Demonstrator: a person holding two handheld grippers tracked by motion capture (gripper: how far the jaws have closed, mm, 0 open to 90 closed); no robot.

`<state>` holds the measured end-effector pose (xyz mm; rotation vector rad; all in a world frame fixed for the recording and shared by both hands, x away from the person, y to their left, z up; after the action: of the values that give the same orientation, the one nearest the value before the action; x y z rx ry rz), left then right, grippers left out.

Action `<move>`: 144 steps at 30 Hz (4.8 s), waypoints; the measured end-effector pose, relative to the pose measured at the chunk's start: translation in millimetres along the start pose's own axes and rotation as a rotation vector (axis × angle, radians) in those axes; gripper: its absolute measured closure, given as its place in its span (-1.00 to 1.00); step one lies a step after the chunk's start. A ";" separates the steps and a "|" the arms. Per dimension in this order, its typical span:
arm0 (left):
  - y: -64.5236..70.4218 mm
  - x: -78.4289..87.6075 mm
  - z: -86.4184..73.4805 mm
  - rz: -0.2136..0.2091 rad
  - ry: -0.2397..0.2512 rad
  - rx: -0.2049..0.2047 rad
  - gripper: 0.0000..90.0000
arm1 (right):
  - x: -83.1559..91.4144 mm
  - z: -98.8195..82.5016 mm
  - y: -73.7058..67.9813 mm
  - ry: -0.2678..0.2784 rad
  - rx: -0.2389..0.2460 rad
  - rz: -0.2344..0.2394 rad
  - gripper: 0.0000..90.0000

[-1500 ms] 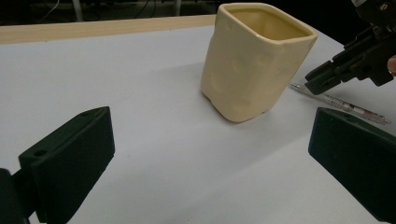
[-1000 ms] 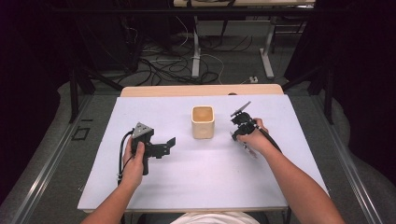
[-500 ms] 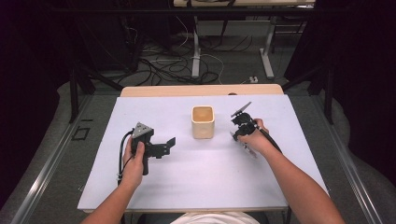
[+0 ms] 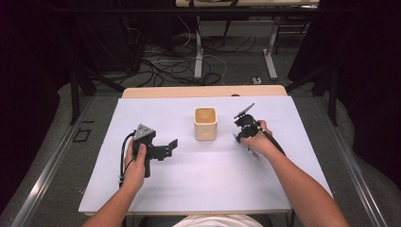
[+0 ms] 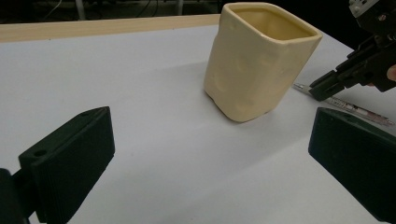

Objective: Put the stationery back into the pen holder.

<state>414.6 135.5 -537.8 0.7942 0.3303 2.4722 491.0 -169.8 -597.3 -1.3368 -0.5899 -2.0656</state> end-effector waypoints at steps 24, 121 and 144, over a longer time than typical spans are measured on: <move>0.2 0.0 -0.3 0.001 -0.001 0.001 -1.00 | 27.2 14.4 5.4 0.181 -0.058 0.006 0.80; -5.1 5.1 3.8 -0.001 0.021 0.027 -1.00 | 95.3 173.6 -46.0 0.656 0.043 -0.086 0.80; -3.9 4.1 3.0 -0.006 0.019 0.029 -1.00 | 68.9 176.6 -50.8 0.646 0.041 -0.087 0.80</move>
<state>415.1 141.1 -535.0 0.7805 0.3753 2.4757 549.3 -35.4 -466.8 -0.5612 -0.3984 -2.3661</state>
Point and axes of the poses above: each handheld gripper's, and its own axes: x roughly backward along the jaws, z roughly out of its top, y roughly to its right, the point moved 7 cm from there along -x, roughly forward along the jaws, and after that the axes turned 13 degrees about x, right-handed, at the moved point
